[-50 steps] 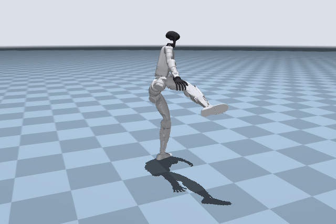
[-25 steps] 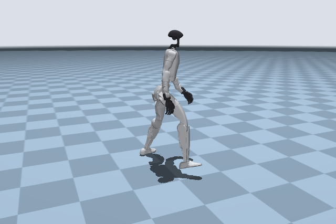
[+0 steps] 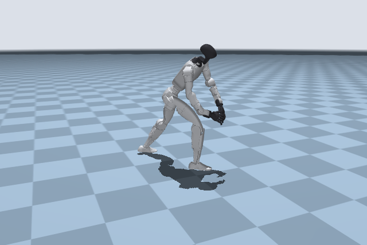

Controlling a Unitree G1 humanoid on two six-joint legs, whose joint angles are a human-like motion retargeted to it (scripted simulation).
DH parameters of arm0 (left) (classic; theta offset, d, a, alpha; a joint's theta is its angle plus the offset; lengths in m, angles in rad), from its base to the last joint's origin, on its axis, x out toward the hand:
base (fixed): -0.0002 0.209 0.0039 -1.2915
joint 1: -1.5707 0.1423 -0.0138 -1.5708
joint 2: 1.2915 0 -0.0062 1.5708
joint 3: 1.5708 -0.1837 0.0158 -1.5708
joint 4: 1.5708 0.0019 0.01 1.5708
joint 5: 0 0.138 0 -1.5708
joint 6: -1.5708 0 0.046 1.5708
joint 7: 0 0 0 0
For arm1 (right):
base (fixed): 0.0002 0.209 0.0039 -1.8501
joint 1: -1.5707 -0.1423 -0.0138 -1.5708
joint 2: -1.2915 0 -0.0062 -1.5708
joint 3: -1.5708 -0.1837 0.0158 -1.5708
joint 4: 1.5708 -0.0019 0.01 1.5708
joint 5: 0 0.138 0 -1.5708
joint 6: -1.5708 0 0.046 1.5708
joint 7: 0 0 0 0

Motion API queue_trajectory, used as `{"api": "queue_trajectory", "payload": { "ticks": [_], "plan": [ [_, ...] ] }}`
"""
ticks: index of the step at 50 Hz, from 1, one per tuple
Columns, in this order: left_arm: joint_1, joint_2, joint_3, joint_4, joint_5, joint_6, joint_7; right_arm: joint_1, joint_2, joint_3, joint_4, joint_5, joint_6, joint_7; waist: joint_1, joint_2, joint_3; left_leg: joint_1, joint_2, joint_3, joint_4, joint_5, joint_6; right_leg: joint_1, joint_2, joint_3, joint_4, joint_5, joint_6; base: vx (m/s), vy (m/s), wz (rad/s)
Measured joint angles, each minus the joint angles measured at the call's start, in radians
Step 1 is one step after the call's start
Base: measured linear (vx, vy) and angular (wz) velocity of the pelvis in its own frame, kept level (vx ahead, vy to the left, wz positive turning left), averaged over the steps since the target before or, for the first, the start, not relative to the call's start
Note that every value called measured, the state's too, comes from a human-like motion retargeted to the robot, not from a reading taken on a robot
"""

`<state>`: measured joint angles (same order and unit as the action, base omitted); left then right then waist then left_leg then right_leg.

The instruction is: Kungfu

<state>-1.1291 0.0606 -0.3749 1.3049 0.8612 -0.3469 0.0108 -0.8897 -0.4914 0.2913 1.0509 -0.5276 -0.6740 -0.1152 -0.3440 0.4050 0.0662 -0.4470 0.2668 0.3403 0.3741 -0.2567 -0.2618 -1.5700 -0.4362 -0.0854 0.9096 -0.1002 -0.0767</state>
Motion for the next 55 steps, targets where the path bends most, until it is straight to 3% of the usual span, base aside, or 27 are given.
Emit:
{"api": "queue_trajectory", "payload": {
  "ticks": [3,5,7,9,12,14,17,22,28,32,35,37,40,43,45,48,50,52,55],
  "plan": [
    [0.129,0.095,-0.076,-0.230,-0.108,0.125,-0.148,0.045,-0.016,0.096,-0.141,0.242,0.028,0.247,0.036,0.038,-0.012,-0.034,0.028,0.028,0.001,-0.013,0.000,0.000,0.020,-0.027,-0.050,0.029,-0.002,0.01,0.10,-0.26],
    [0.259,0.216,-0.143,-0.479,-0.199,0.249,-0.266,0.111,-0.035,0.170,-0.304,0.435,0.075,0.388,0.050,0.050,-0.024,-0.036,0.023,0.046,-0.021,-0.013,0.000,0.000,0.016,-0.028,-0.082,0.049,0.002,-0.01,0.13,-0.05],
    [0.419,0.357,-0.214,-0.770,-0.286,0.401,-0.370,0.194,-0.050,0.251,-0.503,0.620,0.135,0.474,0.072,0.052,-0.039,-0.028,0.009,0.059,-0.047,-0.020,0.000,0.000,0.012,-0.026,-0.106,0.066,0.011,0.04,0.13,-0.19],
    [0.595,0.523,-0.260,-1.083,-0.361,0.495,-0.424,0.294,-0.046,0.333,-0.711,0.740,0.170,0.505,0.106,0.052,-0.059,-0.017,0.001,0.070,-0.069,-0.036,0.000,0.000,0.009,-0.029,-0.129,0.083,0.017,0.07,0.14,-0.28],
    [0.844,0.710,-0.240,-1.427,-0.438,0.516,-0.403,0.435,0.011,0.433,-0.918,0.710,0.103,0.435,0.161,0.049,-0.093,-0.016,-0.014,0.071,-0.083,-0.057,0.000,0.000,0.002,-0.028,-0.160,0.111,0.029,0.09,0.15,-0.14],
    [0.994,0.762,-0.201,-1.537,-0.470,0.525,-0.363,0.510,0.064,0.452,-0.957,0.604,0.042,0.310,0.190,0.042,-0.116,-0.024,-0.027,0.067,-0.078,-0.060,0.000,0.000,-0.004,-0.019,-0.184,0.131,0.039,0.08,0.17,-0.01],
    [1.117,0.759,-0.136,-1.579,-0.510,0.557,-0.344,0.584,0.117,0.433,-0.951,0.513,-0.024,0.198,0.208,0.025,-0.151,-0.028,-0.068,0.061,-0.095,-0.045,0.000,0.000,-0.036,0.004,-0.226,0.165,0.053,0.03,0.19,0.44],
    [1.183,0.716,-0.088,-1.577,-0.610,0.588,-0.337,0.609,0.147,0.432,-0.902,0.622,-0.009,0.262,0.207,-0.012,-0.202,-0.025,-0.108,0.059,-0.123,-0.035,0.000,0.000,-0.072,0.025,-0.278,0.206,0.056,-0.03,0.11,0.24],
    [1.127,0.635,0.023,-1.547,-0.580,0.537,-0.272,0.610,0.120,0.339,-0.868,0.675,-0.014,0.285,0.163,-0.018,-0.211,-0.033,-0.121,0.093,-0.123,-0.037,0.000,0.000,-0.077,-0.012,-0.350,0.255,0.042,-0.02,0.14,-0.28],
    [0.984,0.525,0.142,-1.400,-0.639,0.456,-0.129,0.607,0.107,0.274,-0.836,0.710,0.001,0.303,0.148,-0.006,-0.189,-0.041,-0.098,0.149,-0.093,-0.036,0.000,0.000,-0.056,-0.093,-0.388,0.266,-0.023,-0.03,0.14,-0.98],
    [0.824,0.467,0.227,-1.271,-0.772,0.375,-0.021,0.605,0.094,0.208,-0.820,0.749,0.008,0.298,0.137,0.021,-0.185,-0.051,-0.072,0.179,-0.088,-0.015,0.000,0.000,-0.073,-0.217,-0.362,0.180,-0.120,-0.01,0.00,-0.98],
    [0.705,0.445,0.268,-1.201,-0.882,0.312,0.050,0.615,0.094,0.148,-0.819,0.765,0.009,0.290,0.128,0.053,-0.188,-0.054,-0.054,0.182,-0.094,0.007,0.000,0.000,-0.082,-0.286,-0.310,0.093,-0.152,0.06,-0.12,-0.74],
    [0.528,0.435,0.325,-1.133,-1.023,0.198,0.138,0.643,0.082,0.041,-0.827,0.792,0.010,0.267,0.107,0.074,-0.202,-0.024,-0.080,0.173,-0.093,0.082,0.000,0.000,-0.116,-0.337,-0.229,0.047,-0.143,0.19,-0.32,-0.46],
    [0.380,0.452,0.366,-1.114,-1.110,0.099,0.182,0.654,0.066,-0.039,-0.855,0.849,0.011,0.238,0.080,0.066,-0.207,0.050,-0.119,0.207,-0.077,0.283,0.000,0.000,-0.077,-0.294,-0.164,-0.010,-0.131,0.34,-0.36,-0.79],
    [0.299,0.455,0.385,-1.109,-1.170,0.054,0.194,0.647,0.060,-0.077,-0.885,0.907,0.018,0.226,0.048,0.039,-0.224,0.089,-0.146,0.255,-0.047,0.487,0.000,0.000,-0.049,-0.241,-0.125,-0.065,-0.108,0.45,-0.52,-0.84],
    [0.144,0.448,0.356,-1.101,-1.353,-0.041,0.113,0.592,0.034,-0.150,-0.985,1.057,0.050,0.224,0.040,-0.089,-0.256,0.077,-0.232,0.209,0.127,0.755,0.000,0.000,0.035,-0.098,-0.069,-0.154,-0.035,0.59,-0.62,-1.83],
    [0.059,0.419,0.325,-1.093,-1.509,-0.061,-0.007,0.557,0.015,-0.207,-1.064,1.137,0.060,0.209,0.077,-0.173,-0.280,-0.021,-0.361,0.105,0.292,0.697,0.000,0.028,0.124,-0.015,-0.067,-0.180,0.021,0.81,-0.15,-3.70],
    [0.031,0.354,0.304,-1.100,-1.659,-0.040,-0.150,0.525,0.009,-0.245,-1.130,1.183,0.059,0.187,0.097,-0.227,-0.294,-0.123,-0.438,0.101,0.471,0.598,0.000,0.119,0.194,0.031,-0.086,-0.198,0.068,0.90,0.05,-3.91],
    [0.037,0.271,0.292,-1.117,-1.819,0.010,-0.317,0.456,0.024,-0.270,-1.213,1.240,0.062,0.167,0.081,-0.272,-0.327,-0.192,-0.375,0.154,0.567,0.478,0.000,0.296,0.292,0.078,-0.166,-0.222,0.061,0.94,-0.61,-3.03]
  ]
}}
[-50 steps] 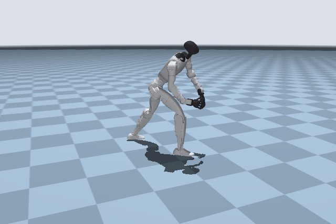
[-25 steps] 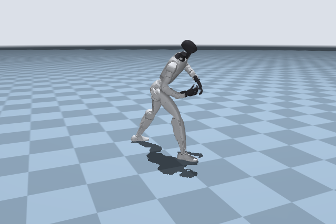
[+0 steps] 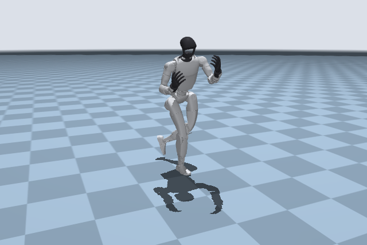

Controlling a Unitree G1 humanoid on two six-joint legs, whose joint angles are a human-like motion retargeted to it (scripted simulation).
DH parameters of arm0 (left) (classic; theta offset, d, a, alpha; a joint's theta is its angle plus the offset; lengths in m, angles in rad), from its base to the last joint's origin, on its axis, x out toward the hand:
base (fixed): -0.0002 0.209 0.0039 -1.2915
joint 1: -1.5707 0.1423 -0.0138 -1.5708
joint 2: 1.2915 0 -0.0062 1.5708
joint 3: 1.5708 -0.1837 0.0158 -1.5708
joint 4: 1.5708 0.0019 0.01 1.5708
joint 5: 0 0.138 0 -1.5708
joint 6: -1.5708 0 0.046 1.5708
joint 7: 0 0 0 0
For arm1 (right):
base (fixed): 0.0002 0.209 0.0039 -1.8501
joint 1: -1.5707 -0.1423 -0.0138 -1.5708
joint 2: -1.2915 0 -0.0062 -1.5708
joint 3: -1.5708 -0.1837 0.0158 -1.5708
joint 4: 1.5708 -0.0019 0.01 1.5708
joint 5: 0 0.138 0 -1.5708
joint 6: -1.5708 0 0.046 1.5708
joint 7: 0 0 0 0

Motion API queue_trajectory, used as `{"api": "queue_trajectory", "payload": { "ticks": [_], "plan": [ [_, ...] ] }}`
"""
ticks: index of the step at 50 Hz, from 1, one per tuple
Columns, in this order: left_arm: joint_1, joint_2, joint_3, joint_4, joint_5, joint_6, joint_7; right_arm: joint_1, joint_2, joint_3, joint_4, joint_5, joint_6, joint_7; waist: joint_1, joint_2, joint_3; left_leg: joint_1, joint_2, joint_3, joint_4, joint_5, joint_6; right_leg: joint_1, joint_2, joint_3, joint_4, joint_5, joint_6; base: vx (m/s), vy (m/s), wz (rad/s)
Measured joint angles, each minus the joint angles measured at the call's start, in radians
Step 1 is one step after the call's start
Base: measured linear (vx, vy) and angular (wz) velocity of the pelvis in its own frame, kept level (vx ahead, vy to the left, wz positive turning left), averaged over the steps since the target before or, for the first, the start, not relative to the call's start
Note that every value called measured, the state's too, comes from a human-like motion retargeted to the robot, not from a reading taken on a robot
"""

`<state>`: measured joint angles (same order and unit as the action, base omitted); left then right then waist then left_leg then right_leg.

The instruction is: Kungfu

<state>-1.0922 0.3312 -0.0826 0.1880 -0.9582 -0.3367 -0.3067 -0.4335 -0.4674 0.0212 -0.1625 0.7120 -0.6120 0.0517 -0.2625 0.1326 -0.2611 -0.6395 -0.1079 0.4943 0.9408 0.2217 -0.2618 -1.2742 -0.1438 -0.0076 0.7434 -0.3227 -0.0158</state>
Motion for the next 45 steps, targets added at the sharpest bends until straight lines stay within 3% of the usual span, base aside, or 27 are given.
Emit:
{"api": "queue_trajectory", "payload": {
  "ticks": [4,8,10,12,15,17,21,23,25,27,30,33,35,38,40,42,45],
  "plan": [
    [0.088,-0.086,-0.060,-0.048,-0.074,0.049,-0.073,-0.074,0.091,0.032,-0.082,0.066,-0.019,-0.017,0.018,-0.004,-0.018,-0.058,0.259,-0.060,0.082,-0.215,0.009,0.343,0.248,0.065,-0.205,0.016,-0.073,1.05,-0.67,-4.24],
    [0.162,-0.209,-0.097,-0.099,-0.139,0.125,-0.179,-0.121,0.143,0.048,-0.155,0.118,-0.025,-0.025,-0.003,0.014,-0.021,-0.178,0.429,-0.095,0.013,-0.314,0.067,0.549,0.361,0.223,-0.327,0.055,-0.079,0.79,0.06,-3.19],
    [0.191,-0.286,-0.105,-0.115,-0.163,0.160,-0.229,-0.134,0.153,0.048,-0.182,0.145,-0.030,-0.025,-0.018,0.023,-0.021,-0.226,0.512,-0.106,-0.083,-0.306,0.128,0.614,0.386,0.283,-0.354,0.062,-0.083,0.61,0.26,-2.80],
    [0.216,-0.366,-0.102,-0.124,-0.161,0.177,-0.272,-0.143,0.160,0.048,-0.201,0.165,-0.035,-0.020,-0.018,0.035,-0.018,-0.258,0.578,-0.137,-0.221,-0.264,0.152,0.660,0.404,0.342,-0.369,0.063,-0.086,0.52,0.44,-3.07],
    [0.243,-0.476,-0.119,-0.127,-0.155,0.158,-0.289,-0.138,0.161,0.055,-0.226,0.192,-0.038,-0.019,-0.014,0.062,0.005,-0.264,0.655,-0.221,-0.459,-0.172,0.195,0.706,0.418,0.413,-0.370,0.060,-0.088,0.51,0.66,-3.15],
    [0.262,-0.512,-0.141,-0.127,-0.161,0.133,-0.274,-0.117,0.159,0.073,-0.245,0.213,-0.051,-0.021,-0.024,0.076,0.027,-0.246,0.710,-0.252,-0.573,-0.170,0.214,0.722,0.423,0.467,-0.342,0.044,-0.092,0.53,0.77,-2.93],
    [0.293,-0.529,-0.164,-0.137,-0.161,0.121,-0.273,-0.045,0.137,0.108,-0.272,0.228,-0.066,-0.040,-0.053,0.099,0.037,-0.161,0.781,-0.064,-0.658,-0.149,0.301,0.716,0.383,0.552,-0.272,0.004,-0.059,0.52,0.89,-2.22],
    [0.298,-0.532,-0.173,-0.145,-0.137,0.113,-0.274,-0.010,0.110,0.112,-0.287,0.232,-0.073,-0.054,-0.059,0.124,0.045,-0.137,0.786,0.010,-0.625,-0.138,0.262,0.700,0.350,0.543,-0.242,-0.020,-0.029,0.35,0.96,-1.65],
    [0.305,-0.536,-0.183,-0.153,-0.121,0.103,-0.269,0.028,0.073,0.102,-0.304,0.235,-0.081,-0.069,-0.052,0.175,0.063,-0.138,0.811,0.031,-0.578,-0.054,0.140,0.691,0.332,0.481,-0.228,-0.036,-0.001,0.48,1.12,-1.64],
    [0.331,-0.527,-0.188,-0.166,-0.128,0.105,-0.273,0.087,0.037,0.083,-0.334,0.227,-0.094,-0.085,0.004,0.243,0.039,-0.324,0.927,-0.083,-0.332,-0.128,0.077,0.648,0.328,0.368,-0.237,-0.011,0.034,0.53,0.96,-1.89],
    [0.363,-0.450,-0.119,-0.191,-0.141,0.122,-0.287,0.124,0.024,0.124,-0.354,0.157,-0.122,-0.129,0.042,0.205,0.035,-0.290,0.948,0.024,-0.222,-0.223,0.077,0.642,0.198,0.219,-0.247,0.035,0.090,0.42,1.10,-1.10],
    [0.398,-0.345,-0.017,-0.212,-0.062,0.110,-0.286,0.071,0.009,0.196,-0.343,-0.021,-0.123,-0.204,0.104,0.163,0.018,-0.341,0.899,-0.013,-0.106,-0.300,0.090,0.664,0.102,0.103,-0.278,0.086,0.129,0.11,0.77,0.08],
    [0.426,-0.269,0.036,-0.217,0.004,0.094,-0.269,0.021,-0.006,0.224,-0.329,-0.162,-0.089,-0.229,0.161,0.113,-0.008,-0.358,0.828,-0.032,-0.092,-0.315,0.099,0.715,0.028,0.032,-0.327,0.096,0.120,0.11,0.51,1.53],
    [0.459,-0.123,0.099,-0.225,0.148,0.102,-0.269,-0.104,-0.027,0.249,-0.295,-0.348,0.001,-0.255,0.234,0.028,-0.035,-0.417,0.698,-0.091,-0.083,-0.314,0.129,0.883,-0.058,-0.103,-0.457,0.104,0.178,0.09,0.22,3.34],
    [0.483,-0.015,0.163,-0.233,0.329,0.115,-0.273,-0.233,-0.051,0.255,-0.247,-0.420,0.068,-0.256,0.264,-0.049,-0.053,-0.458,0.556,-0.152,-0.109,-0.289,0.143,0.985,-0.098,-0.229,-0.511,0.093,0.200,0.16,-0.15,4.59],
    [0.545,0.121,0.256,-0.231,0.510,0.119,-0.267,-0.357,-0.110,0.201,-0.146,-0.448,0.121,-0.187,0.343,-0.169,-0.072,-0.477,0.420,-0.194,-0.153,-0.259,0.152,1.028,-0.147,-0.340,-0.510,0.082,0.235,0.34,-0.32,4.04],
    [0.686,0.396,0.414,-0.162,0.737,0.115,-0.186,-0.550,-0.216,0.057,0.194,-0.621,0.174,-0.028,0.562,-0.429,-0.051,-0.510,0.309,-0.206,-0.205,-0.224,0.168,1.012,-0.197,-0.422,-0.483,0.063,0.277,0.31,-0.75,2.13]
  ]
}}
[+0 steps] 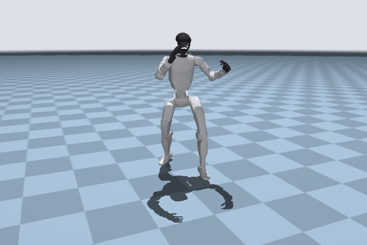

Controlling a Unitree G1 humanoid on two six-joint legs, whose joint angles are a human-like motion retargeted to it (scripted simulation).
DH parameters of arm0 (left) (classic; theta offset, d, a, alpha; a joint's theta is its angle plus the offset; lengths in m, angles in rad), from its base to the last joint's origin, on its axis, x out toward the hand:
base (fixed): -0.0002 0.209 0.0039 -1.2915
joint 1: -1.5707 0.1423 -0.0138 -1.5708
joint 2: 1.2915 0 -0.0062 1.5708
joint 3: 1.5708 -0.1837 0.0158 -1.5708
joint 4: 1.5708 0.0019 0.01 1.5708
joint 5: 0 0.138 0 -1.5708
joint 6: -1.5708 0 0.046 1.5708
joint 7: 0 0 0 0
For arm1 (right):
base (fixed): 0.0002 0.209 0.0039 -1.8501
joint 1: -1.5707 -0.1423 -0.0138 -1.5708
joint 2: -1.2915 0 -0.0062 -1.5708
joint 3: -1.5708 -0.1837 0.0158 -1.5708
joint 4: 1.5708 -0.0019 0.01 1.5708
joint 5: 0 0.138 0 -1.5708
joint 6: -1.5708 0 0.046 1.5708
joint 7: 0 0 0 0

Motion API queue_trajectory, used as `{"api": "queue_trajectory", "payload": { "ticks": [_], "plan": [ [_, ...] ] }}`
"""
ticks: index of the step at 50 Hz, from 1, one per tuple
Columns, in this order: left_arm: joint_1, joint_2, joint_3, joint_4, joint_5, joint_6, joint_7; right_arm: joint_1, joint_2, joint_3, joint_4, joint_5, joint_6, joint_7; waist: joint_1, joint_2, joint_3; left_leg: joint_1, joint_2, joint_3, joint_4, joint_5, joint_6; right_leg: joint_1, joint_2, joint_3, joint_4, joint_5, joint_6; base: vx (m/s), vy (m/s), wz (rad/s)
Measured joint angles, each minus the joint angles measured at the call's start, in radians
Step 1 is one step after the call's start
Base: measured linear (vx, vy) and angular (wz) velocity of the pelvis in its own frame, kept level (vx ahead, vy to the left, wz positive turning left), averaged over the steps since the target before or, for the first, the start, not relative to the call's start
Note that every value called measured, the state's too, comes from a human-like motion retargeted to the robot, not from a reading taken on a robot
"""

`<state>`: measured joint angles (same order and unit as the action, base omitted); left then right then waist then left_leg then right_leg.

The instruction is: Kungfu

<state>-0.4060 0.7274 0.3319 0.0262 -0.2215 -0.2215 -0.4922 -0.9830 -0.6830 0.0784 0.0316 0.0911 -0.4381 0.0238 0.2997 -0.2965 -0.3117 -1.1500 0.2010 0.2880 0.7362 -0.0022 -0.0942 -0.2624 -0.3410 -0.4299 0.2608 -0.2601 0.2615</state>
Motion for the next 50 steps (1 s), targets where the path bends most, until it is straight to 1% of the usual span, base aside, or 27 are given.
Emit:
{"api": "queue_trajectory", "payload": {
  "ticks": [1,2,3,4,5,6,7,8,9,10,11,12,13,15,18,20,22,24,28,31,35,37,39,43,45,48,50],
  "plan": [
    [0.022,0.109,0.049,0.098,0.113,-0.023,0.074,-0.109,-0.033,-0.014,0.207,-0.165,-0.016,0.006,0.104,-0.058,0.069,0.002,0.010,-0.009,0.002,0.003,-0.002,0.011,0.013,0.006,-0.004,-0.009,0.000,0.03,-0.86,0.43],
    [0.038,0.207,0.096,0.220,0.246,-0.047,0.155,-0.229,-0.067,0.000,0.438,-0.348,-0.018,-0.023,0.203,-0.098,0.135,0.004,0.016,-0.020,0.004,0.005,-0.004,0.022,0.026,0.008,-0.009,-0.019,0.000,-0.16,-0.68,0.09],
    [0.043,0.283,0.139,0.391,0.420,-0.071,0.249,-0.371,-0.103,0.067,0.717,-0.567,0.010,-0.122,0.291,-0.103,0.198,0.006,0.013,-0.037,0.003,0.008,-0.005,0.036,0.041,0.003,-0.014,-0.030,0.000,-0.25,-0.42,0.37],
    [0.024,0.330,0.154,0.603,0.640,-0.038,0.379,-0.524,-0.110,0.176,0.999,-0.739,0.144,-0.207,0.356,-0.090,0.245,0.010,0.007,-0.048,-0.001,0.013,-0.005,0.049,0.051,0.003,-0.015,-0.042,0.000,-0.33,-0.16,0.59],
    [-0.007,0.364,0.156,0.837,0.884,0.022,0.527,-0.682,-0.103,0.305,1.282,-0.888,0.331,-0.286,0.411,-0.068,0.285,0.017,0.000,-0.057,-0.006,0.018,-0.005,0.060,0.060,0.005,-0.014,-0.055,0.000,-0.18,0.04,0.70],
    [-0.036,0.387,0.187,1.065,1.072,0.210,0.599,-0.724,-0.075,0.325,1.423,-0.958,0.500,-0.195,0.413,-0.066,0.283,0.021,-0.011,-0.059,-0.014,0.024,-0.002,0.063,0.060,0.006,-0.008,-0.067,0.000,0.00,0.16,0.78],
    [-0.060,0.413,0.225,1.272,1.222,0.346,0.610,-0.749,-0.047,0.320,1.544,-1.000,0.613,-0.138,0.414,-0.065,0.281,0.023,-0.021,-0.064,-0.022,0.031,-0.001,0.068,0.061,0.005,-0.004,-0.077,0.000,0.20,0.25,0.83],
    [-0.074,0.445,0.278,1.437,1.294,0.376,0.500,-0.743,-0.017,0.263,1.624,-0.984,0.615,-0.147,0.414,-0.065,0.278,0.024,-0.030,-0.075,-0.033,0.039,-0.005,0.075,0.064,-0.001,-0.003,-0.083,0.000,0.15,0.19,0.80],
    [-0.067,0.479,0.316,1.561,1.265,0.363,0.402,-0.736,-0.015,0.247,1.641,-0.922,0.547,-0.162,0.413,-0.062,0.281,0.023,-0.037,-0.093,-0.043,0.048,-0.011,0.085,0.078,-0.004,-0.009,-0.086,-0.002,0.07,0.06,0.78],
    [-0.049,0.512,0.346,1.662,1.184,0.328,0.311,-0.729,-0.026,0.253,1.625,-0.836,0.445,-0.179,0.411,-0.059,0.288,0.022,-0.043,-0.114,-0.054,0.059,-0.018,0.097,0.098,-0.006,-0.018,-0.087,-0.005,0.01,-0.13,0.67],
    [0.006,0.524,0.393,1.669,1.080,0.344,0.307,-0.699,-0.038,0.243,1.572,-0.830,0.348,-0.223,0.406,-0.065,0.289,0.019,-0.046,-0.131,-0.059,0.064,-0.025,0.102,0.116,0.001,-0.025,-0.092,-0.008,0.01,-0.20,0.54],
    [0.062,0.530,0.438,1.674,0.987,0.342,0.322,-0.671,-0.047,0.234,1.531,-0.840,0.277,-0.277,0.404,-0.071,0.290,0.017,-0.048,-0.143,-0.064,0.070,-0.030,0.104,0.129,0.005,-0.030,-0.098,-0.009,0.04,-0.19,0.35],
    [0.118,0.524,0.482,1.674,0.916,0.304,0.375,-0.651,-0.051,0.229,1.515,-0.885,0.256,-0.353,0.405,-0.078,0.288,0.013,-0.049,-0.146,-0.069,0.074,-0.032,0.099,0.129,0.007,-0.029,-0.103,-0.005,0.01,-0.13,0.19],
    [0.190,0.497,0.567,1.674,0.863,0.212,0.501,-0.629,-0.049,0.219,1.518,-0.983,0.284,-0.432,0.416,-0.093,0.289,0.001,-0.044,-0.148,-0.083,0.086,-0.032,0.085,0.125,-0.006,-0.031,-0.107,0.000,0.00,-0.13,0.05],
    [0.221,0.483,0.623,1.674,0.859,0.169,0.639,-0.578,-0.035,0.185,1.515,-1.015,0.325,-0.361,0.398,-0.123,0.279,0.010,-0.047,-0.159,-0.107,0.103,-0.038,0.092,0.134,-0.020,-0.037,-0.105,0.000,0.13,-0.21,0.21],
    [0.205,0.477,0.623,1.674,0.843,0.130,0.675,-0.548,-0.015,0.164,1.503,-1.002,0.334,-0.377,0.377,-0.126,0.271,0.022,-0.047,-0.165,-0.127,0.114,-0.043,0.102,0.144,-0.022,-0.044,-0.098,0.000,0.02,-0.14,0.23],
    [0.152,0.469,0.599,1.667,0.811,0.080,0.705,-0.537,0.003,0.173,1.490,-1.011,0.283,-0.403,0.358,-0.119,0.266,0.031,-0.043,-0.162,-0.141,0.119,-0.046,0.109,0.148,-0.027,-0.057,-0.089,0.000,-0.10,-0.07,0.07],
    [0.089,0.457,0.559,1.606,0.779,0.024,0.734,-0.530,0.017,0.182,1.472,-1.039,0.231,-0.426,0.344,-0.122,0.261,0.038,-0.041,-0.166,-0.151,0.122,-0.049,0.111,0.148,-0.029,-0.067,-0.080,0.000,-0.04,-0.09,-0.16],
    [-0.052,0.431,0.400,1.358,0.727,-0.108,0.785,-0.520,0.027,0.201,1.396,-1.085,0.186,-0.425,0.331,-0.126,0.251,0.048,-0.024,-0.170,-0.151,0.116,-0.048,0.108,0.147,-0.029,-0.074,-0.056,0.000,0.00,-0.09,-0.39],
    [-0.159,0.421,0.231,1.102,0.679,-0.186,0.755,-0.524,0.037,0.229,1.313,-1.100,0.128,-0.375,0.305,-0.121,0.238,0.053,-0.005,-0.153,-0.141,0.103,-0.041,0.105,0.146,-0.022,-0.078,-0.030,0.000,-0.04,-0.03,-0.45],
    [-0.348,0.406,-0.031,0.727,0.606,-0.239,0.624,-0.537,0.066,0.279,1.186,-1.101,0.079,-0.343,0.261,-0.103,0.211,0.056,0.028,-0.126,-0.124,0.087,-0.031,0.092,0.144,-0.013,-0.085,0.008,0.000,-0.07,-0.01,-0.58],
    [-0.469,0.396,-0.180,0.568,0.623,-0.247,0.587,-0.550,0.089,0.311,1.106,-1.108,0.057,-0.340,0.238,-0.087,0.198,0.057,0.047,-0.106,-0.116,0.078,-0.026,0.078,0.137,-0.002,-0.084,0.025,0.000,-0.15,0.06,-0.75],
    [-0.596,0.377,-0.323,0.456,0.704,-0.242,0.574,-0.565,0.120,0.349,1.014,-1.111,0.035,-0.334,0.209,-0.066,0.186,0.059,0.069,-0.080,-0.107,0.068,-0.020,0.059,0.126,0.011,-0.082,0.041,0.000,-0.22,0.08,-0.87],
    [-0.825,0.333,-0.590,0.385,0.914,-0.221,0.575,-0.605,0.188,0.423,0.811,-1.111,0.009,-0.322,0.130,-0.013,0.171,0.076,0.114,-0.007,-0.087,0.044,-0.004,0.015,0.089,0.050,-0.075,0.064,-0.002,-0.31,0.13,-1.08],
    [-0.897,0.330,-0.689,0.397,0.963,-0.238,0.573,-0.623,0.231,0.448,0.723,-1.105,0.000,-0.327,0.088,0.015,0.162,0.090,0.152,0.040,-0.082,0.037,-0.002,-0.022,0.074,0.084,-0.068,0.073,-0.009,-0.38,0.11,-1.57],
    [-0.940,0.329,-0.752,0.409,0.988,-0.299,0.548,-0.636,0.265,0.457,0.620,-1.156,-0.029,-0.293,0.045,0.039,0.154,0.133,0.211,0.133,-0.089,0.028,-0.003,-0.106,0.041,0.151,-0.046,0.091,-0.013,-0.41,0.14,-1.87],
    [-0.936,0.348,-0.748,0.381,1.003,-0.302,0.533,-0.625,0.260,0.447,0.589,-1.221,-0.001,-0.280,0.026,0.046,0.154,0.174,0.244,0.202,-0.101,0.025,-0.006,-0.170,0.012,0.184,-0.028,0.104,-0.019,-0.45,0.04,-1.92]
  ]
}}
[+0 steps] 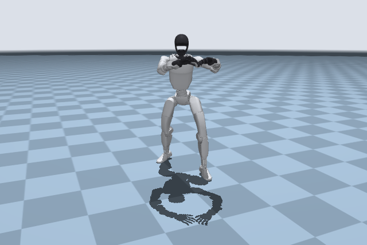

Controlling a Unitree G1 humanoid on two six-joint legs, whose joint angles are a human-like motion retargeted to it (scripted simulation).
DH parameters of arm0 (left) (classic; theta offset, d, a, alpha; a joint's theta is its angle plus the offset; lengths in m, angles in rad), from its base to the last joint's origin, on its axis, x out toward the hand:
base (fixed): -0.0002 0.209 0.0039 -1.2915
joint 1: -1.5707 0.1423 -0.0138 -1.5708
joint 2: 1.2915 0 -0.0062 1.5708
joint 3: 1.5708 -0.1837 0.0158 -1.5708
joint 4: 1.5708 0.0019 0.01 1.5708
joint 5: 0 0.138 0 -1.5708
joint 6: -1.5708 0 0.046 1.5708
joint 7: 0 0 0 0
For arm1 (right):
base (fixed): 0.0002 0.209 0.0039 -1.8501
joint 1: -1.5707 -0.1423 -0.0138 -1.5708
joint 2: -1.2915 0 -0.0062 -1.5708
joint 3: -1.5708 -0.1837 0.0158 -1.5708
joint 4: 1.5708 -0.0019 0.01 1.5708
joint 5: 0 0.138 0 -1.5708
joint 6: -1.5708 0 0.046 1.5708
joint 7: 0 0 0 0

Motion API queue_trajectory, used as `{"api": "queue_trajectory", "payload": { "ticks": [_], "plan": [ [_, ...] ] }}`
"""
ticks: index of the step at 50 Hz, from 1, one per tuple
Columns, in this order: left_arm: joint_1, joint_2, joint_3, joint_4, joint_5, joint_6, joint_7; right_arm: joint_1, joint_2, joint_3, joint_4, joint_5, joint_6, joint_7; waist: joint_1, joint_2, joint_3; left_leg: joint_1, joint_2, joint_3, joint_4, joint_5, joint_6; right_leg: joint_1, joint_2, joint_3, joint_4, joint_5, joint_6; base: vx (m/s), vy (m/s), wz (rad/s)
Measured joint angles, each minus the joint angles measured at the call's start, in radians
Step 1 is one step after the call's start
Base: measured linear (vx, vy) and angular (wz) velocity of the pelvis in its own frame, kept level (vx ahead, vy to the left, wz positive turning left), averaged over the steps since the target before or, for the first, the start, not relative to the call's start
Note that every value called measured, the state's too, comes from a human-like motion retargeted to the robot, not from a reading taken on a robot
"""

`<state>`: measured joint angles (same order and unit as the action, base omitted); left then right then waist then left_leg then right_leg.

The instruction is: Kungfu

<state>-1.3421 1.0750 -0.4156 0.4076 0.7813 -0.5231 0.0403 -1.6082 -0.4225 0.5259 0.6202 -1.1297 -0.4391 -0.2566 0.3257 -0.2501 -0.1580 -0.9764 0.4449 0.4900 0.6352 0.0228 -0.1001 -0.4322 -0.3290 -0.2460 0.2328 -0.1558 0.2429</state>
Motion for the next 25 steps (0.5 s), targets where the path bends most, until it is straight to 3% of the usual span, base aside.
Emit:
{"api": "queue_trajectory", "payload": {
  "ticks": [3,5,8,10,13,17,19,22,25],
  "plan": [
    [0.037,0.020,0.008,-0.055,-0.021,-0.011,0.046,0.029,-0.001,0.010,-0.016,0.027,0.011,-0.059,-0.014,0.006,-0.001,0.071,0.036,0.091,-0.033,0.008,-0.018,-0.095,-0.056,-0.031,0.016,0.034,-0.033,-0.44,0.14,-2.16],
    [0.062,0.033,0.011,-0.079,-0.036,-0.031,0.073,0.045,0.007,0.015,-0.030,0.056,-0.035,-0.078,-0.022,0.019,-0.003,0.124,0.073,0.167,-0.064,0.019,-0.031,-0.169,-0.081,-0.040,0.048,0.054,-0.080,-0.57,-0.03,-2.41],
    [0.105,0.045,0.022,-0.090,-0.032,-0.026,0.059,0.073,0.020,0.019,-0.042,0.056,-0.034,-0.071,-0.055,0.055,-0.032,0.191,0.129,0.271,-0.118,0.051,-0.053,-0.265,-0.127,-0.120,0.122,0.034,-0.156,-0.59,-0.14,-2.29],
    [0.149,0.024,0.034,-0.088,-0.032,-0.023,0.037,0.101,0.026,0.026,-0.044,0.054,-0.014,-0.061,-0.088,0.090,-0.055,0.224,0.160,0.303,-0.151,0.080,-0.075,-0.302,-0.136,-0.166,0.155,0.045,-0.165,-0.51,-0.24,-1.82],
    [0.245,-0.056,0.058,-0.072,-0.037,-0.023,0.039,0.188,0.028,0.040,-0.053,0.069,-0.020,-0.041,-0.133,0.137,-0.065,0.273,0.165,0.228,-0.192,0.142,-0.146,-0.356,-0.116,-0.127,0.193,0.124,-0.113,-0.37,-0.28,-1.41],
    [0.363,-0.211,0.047,0.001,-0.038,-0.055,0.066,0.374,0.004,0.044,-0.056,0.099,-0.048,-0.004,-0.229,0.137,-0.091,0.306,0.001,0.150,-0.344,0.260,-0.162,-0.620,-0.146,0.087,0.374,0.083,-0.080,-0.53,-0.29,-0.49],
    [0.430,-0.310,0.004,0.076,-0.030,-0.080,0.066,0.503,0.005,0.039,-0.032,0.122,-0.075,-0.007,-0.284,0.137,-0.092,0.365,-0.058,0.118,-0.423,0.274,-0.162,-0.692,-0.173,0.114,0.461,0.048,-0.073,-0.38,-0.53,-0.27],
    [0.541,-0.569,-0.027,0.307,0.066,-0.128,0.058,0.726,-0.006,0.051,0.080,0.155,-0.165,-0.036,-0.426,0.192,-0.151,0.416,-0.152,0.020,-0.567,0.276,-0.162,-0.781,-0.247,0.107,0.596,-0.023,-0.072,-0.10,-0.43,0.81],
    [0.613,-0.833,0.034,0.673,0.285,-0.115,0.127,0.876,0.071,0.058,0.320,0.139,-0.291,-0.100,-0.539,0.305,-0.178,0.405,-0.084,0.130,-0.641,0.252,-0.162,-0.884,-0.210,0.081,0.720,-0.085,-0.104,-0.37,-0.42,-0.02]
  ]
}}
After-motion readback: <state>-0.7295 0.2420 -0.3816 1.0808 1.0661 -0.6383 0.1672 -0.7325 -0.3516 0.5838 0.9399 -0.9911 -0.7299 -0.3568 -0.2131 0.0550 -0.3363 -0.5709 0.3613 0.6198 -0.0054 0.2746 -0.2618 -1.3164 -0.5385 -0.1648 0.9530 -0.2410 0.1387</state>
